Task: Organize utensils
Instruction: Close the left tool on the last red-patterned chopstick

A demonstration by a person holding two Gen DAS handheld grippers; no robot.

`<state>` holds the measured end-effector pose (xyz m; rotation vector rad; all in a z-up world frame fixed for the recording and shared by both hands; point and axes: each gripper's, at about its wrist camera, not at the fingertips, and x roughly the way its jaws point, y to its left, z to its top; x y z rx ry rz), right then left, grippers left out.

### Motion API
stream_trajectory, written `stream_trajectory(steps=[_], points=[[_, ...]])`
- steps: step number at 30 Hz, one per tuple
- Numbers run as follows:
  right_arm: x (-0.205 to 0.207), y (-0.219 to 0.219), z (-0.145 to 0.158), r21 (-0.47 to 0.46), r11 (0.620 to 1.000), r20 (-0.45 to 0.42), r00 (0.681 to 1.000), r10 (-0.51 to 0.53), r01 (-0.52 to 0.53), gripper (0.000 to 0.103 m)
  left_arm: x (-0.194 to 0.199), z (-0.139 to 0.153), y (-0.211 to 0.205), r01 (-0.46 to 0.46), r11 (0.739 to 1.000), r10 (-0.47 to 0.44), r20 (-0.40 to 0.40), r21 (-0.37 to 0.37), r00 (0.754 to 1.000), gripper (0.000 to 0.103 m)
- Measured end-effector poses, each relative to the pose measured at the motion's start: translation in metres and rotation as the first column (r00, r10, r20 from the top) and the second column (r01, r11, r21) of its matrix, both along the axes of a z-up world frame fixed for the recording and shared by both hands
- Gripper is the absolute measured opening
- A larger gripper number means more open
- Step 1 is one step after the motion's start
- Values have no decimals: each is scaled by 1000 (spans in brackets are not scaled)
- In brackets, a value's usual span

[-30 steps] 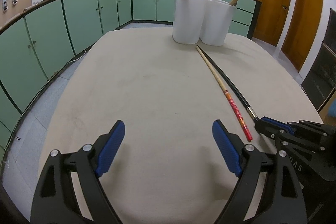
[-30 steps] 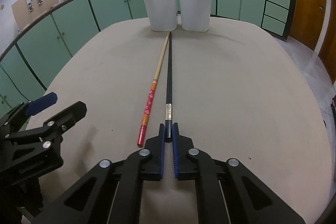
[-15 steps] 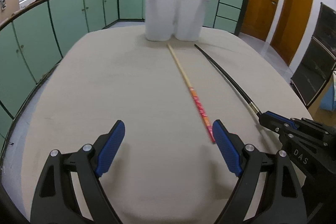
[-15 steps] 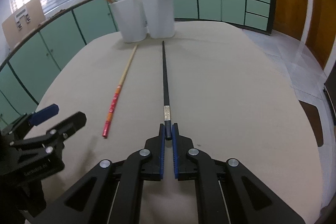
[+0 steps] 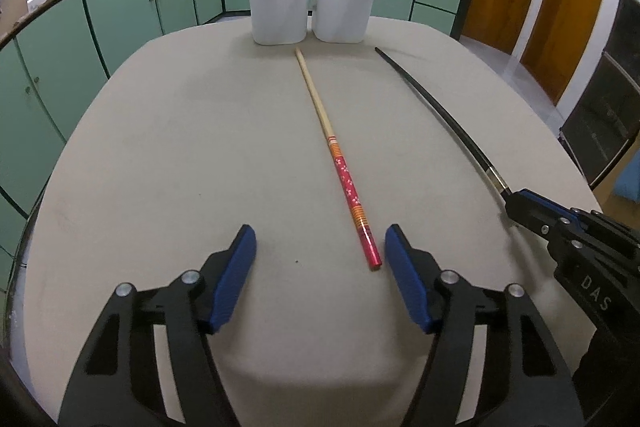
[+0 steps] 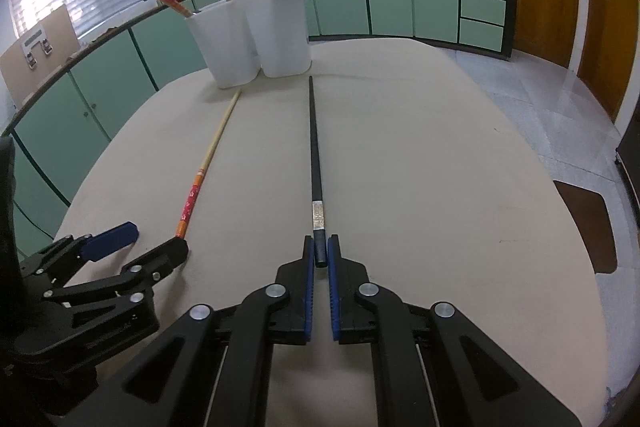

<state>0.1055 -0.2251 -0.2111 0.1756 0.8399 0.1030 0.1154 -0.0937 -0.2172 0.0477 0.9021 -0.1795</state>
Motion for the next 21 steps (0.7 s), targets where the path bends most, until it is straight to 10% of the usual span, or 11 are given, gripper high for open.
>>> stream_trajectory(steps=[12, 21], points=[[-2, 4, 1, -6, 1000, 7, 1000, 12, -12, 6, -7, 4, -10, 8, 999, -8, 16, 34, 1000, 6], [-6, 8, 7, -34, 999, 26, 1000, 18, -17, 6, -9, 8, -6, -3, 1000, 2, 21, 11, 1000, 5]])
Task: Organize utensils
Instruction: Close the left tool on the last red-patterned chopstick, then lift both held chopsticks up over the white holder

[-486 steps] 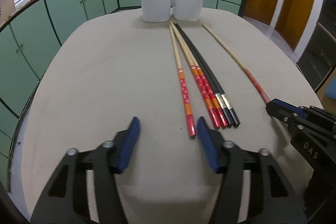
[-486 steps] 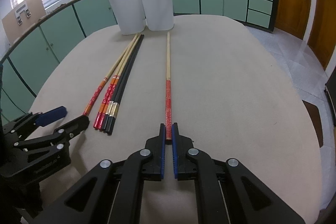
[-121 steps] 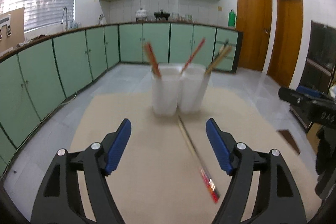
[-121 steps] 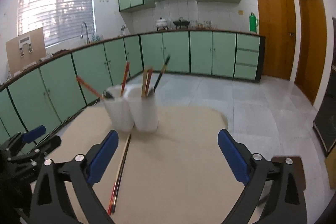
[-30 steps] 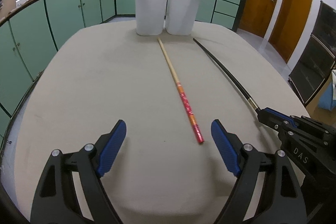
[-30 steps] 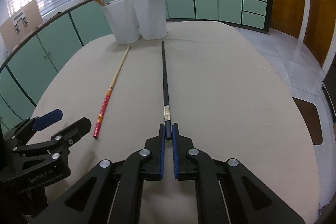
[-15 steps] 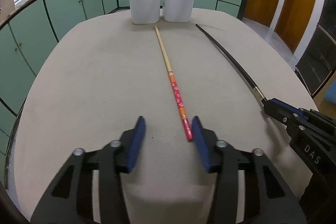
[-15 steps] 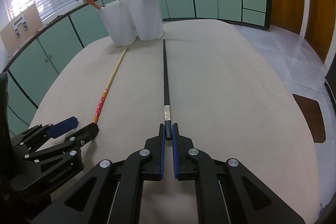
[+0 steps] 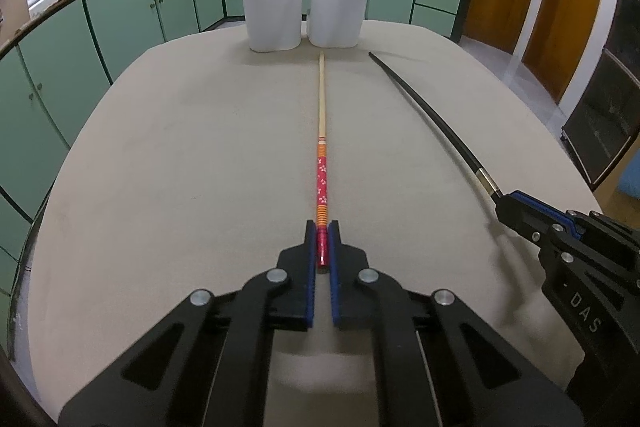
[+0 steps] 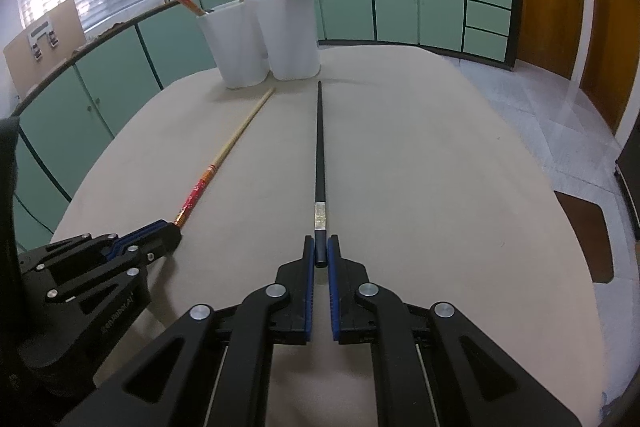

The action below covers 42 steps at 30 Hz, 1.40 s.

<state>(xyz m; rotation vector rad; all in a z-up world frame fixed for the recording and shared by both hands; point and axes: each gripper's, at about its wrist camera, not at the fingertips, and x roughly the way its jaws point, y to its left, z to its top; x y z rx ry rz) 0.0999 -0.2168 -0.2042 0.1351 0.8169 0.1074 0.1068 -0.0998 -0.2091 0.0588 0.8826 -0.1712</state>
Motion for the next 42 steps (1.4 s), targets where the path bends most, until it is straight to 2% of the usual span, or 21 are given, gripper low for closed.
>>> stream_trajectory(steps=[5, 19, 23, 32, 42], points=[[-2, -1, 12, -3, 1000, 27, 1000, -4, 4, 6, -5, 14, 3, 4, 1000, -4, 34, -2, 999, 5], [-1, -5, 65, -10, 1000, 134, 991, 10, -9, 6, -14, 80, 13, 31, 999, -26, 186, -26, 982, 5], [4, -8, 86, 15, 1000, 158, 987, 14, -17, 6, -9, 103, 15, 38, 998, -26, 239, -44, 971, 5], [25, -7, 146, 6, 998, 239, 969, 64, -68, 7, 1, 156, 22, 67, 995, -37, 344, -73, 938, 5], [56, 4, 201, -16, 983, 253, 951, 180, -182, 6, 19, 190, 28, 123, 986, -73, 375, -112, 924, 5]])
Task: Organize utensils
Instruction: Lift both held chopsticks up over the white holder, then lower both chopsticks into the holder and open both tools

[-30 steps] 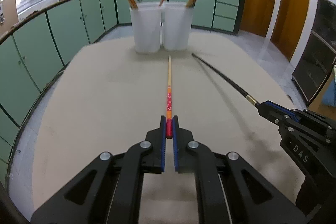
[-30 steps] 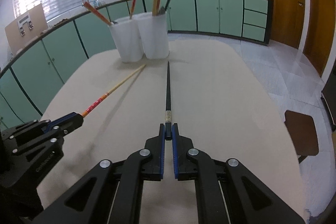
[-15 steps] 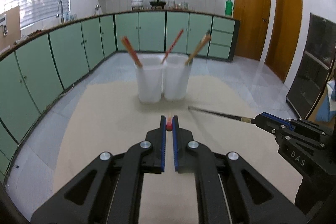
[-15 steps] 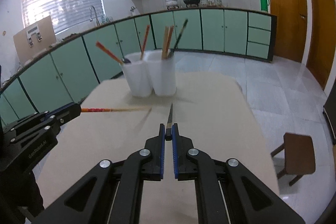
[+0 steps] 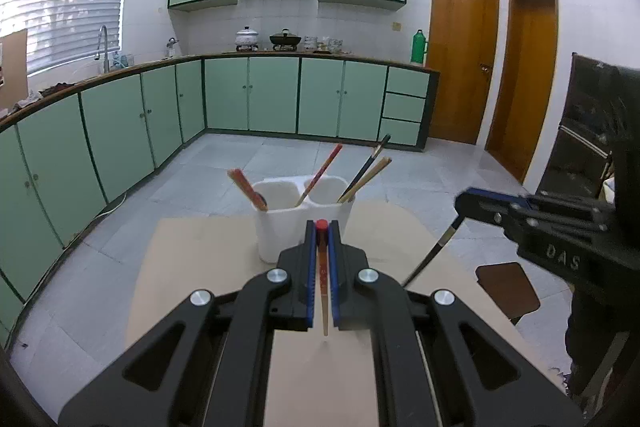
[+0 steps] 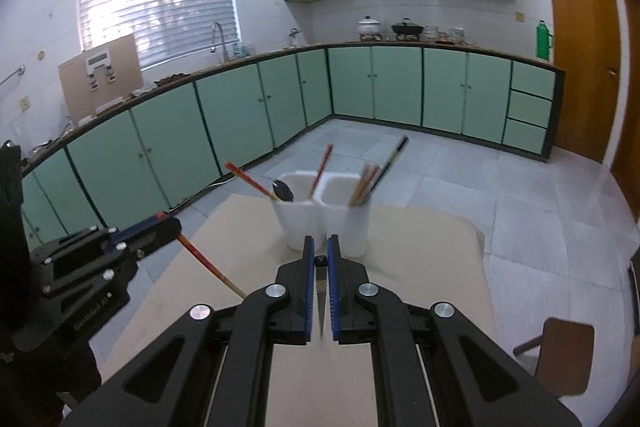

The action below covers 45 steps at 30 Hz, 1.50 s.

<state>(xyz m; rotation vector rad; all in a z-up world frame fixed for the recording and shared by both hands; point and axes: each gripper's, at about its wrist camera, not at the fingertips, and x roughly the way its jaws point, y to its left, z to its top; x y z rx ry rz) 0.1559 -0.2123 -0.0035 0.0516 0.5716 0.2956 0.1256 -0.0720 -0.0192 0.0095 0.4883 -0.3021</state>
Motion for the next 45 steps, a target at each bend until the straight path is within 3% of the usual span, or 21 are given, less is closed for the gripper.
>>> stream_trajectory(steps=[5, 10, 16, 20, 30, 40, 45], points=[[11, 4, 28, -32, 999, 45, 999, 26, -25, 6, 6, 18, 4, 23, 999, -23, 15, -24, 1000, 5], [25, 5, 60, -21, 999, 111, 993, 31, -29, 6, 15, 49, 7, 26, 999, -24, 90, -22, 996, 5], [58, 5, 97, 0, 1000, 217, 976, -25, 25, 6, 37, 86, 4, 4, 1000, -1, 191, -11, 982, 5], [84, 5, 107, 11, 998, 252, 966, -56, 55, 6, 59, 98, -3, -6, 1000, 10, 218, -18, 976, 5], [138, 8, 103, 4, 995, 290, 952, -94, 97, 6, 113, 90, -22, -31, 999, 24, 232, 23, 972, 5], [148, -1, 102, 48, 995, 294, 950, -102, 92, 6, 138, 69, -17, -33, 999, 29, 183, 24, 983, 5], [160, 1, 83, 49, 993, 253, 961, -112, 103, 6, 145, 62, -16, -38, 999, 33, 176, 27, 984, 5]])
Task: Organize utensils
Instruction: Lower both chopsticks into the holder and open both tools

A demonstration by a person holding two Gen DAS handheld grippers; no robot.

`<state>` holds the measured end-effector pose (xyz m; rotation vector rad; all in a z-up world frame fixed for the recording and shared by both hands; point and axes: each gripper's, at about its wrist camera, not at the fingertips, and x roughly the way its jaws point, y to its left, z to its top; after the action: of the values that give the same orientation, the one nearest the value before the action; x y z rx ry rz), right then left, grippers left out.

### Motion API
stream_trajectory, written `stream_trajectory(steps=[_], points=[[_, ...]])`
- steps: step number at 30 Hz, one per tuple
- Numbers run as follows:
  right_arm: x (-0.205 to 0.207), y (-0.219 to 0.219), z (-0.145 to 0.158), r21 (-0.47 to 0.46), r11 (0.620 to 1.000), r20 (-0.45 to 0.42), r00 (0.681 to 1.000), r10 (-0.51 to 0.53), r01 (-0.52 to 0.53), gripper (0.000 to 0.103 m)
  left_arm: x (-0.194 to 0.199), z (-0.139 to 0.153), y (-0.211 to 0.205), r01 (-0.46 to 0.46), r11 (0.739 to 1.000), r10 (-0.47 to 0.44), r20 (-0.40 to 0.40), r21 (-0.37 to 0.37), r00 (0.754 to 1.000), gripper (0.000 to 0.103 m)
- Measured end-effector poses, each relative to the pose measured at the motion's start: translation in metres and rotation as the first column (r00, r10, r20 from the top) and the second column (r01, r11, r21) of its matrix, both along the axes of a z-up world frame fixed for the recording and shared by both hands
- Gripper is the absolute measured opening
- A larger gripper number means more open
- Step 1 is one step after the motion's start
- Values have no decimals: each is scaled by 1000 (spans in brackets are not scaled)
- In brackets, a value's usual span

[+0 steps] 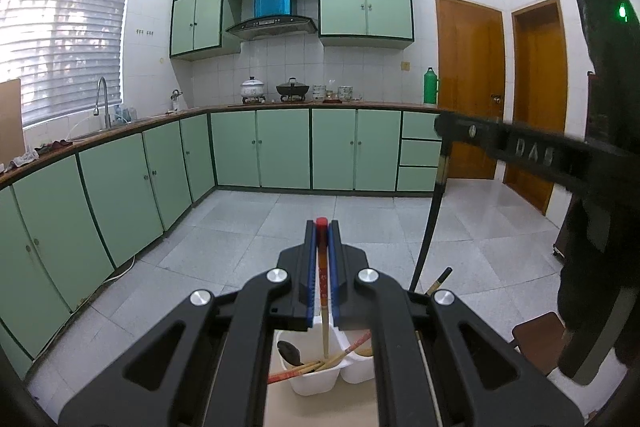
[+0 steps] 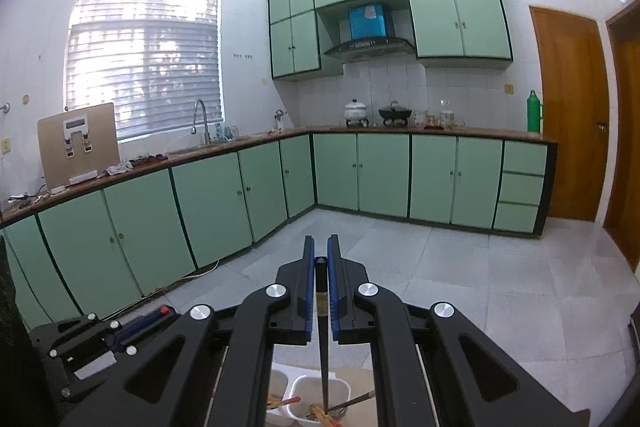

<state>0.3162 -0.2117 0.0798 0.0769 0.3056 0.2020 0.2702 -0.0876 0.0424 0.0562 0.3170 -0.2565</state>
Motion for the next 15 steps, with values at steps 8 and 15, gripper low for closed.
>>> stream_trajectory(steps=[8, 15], points=[[16, 4, -52, -17, 1000, -131, 991, -7, 5, 6, 25, -31, 2, -8, 1000, 7, -78, -3, 997, 5], [14, -5, -82, -13, 1000, -211, 977, -9, 7, 28, 33, -57, 6, -10, 1000, 10, -146, -1, 989, 22]])
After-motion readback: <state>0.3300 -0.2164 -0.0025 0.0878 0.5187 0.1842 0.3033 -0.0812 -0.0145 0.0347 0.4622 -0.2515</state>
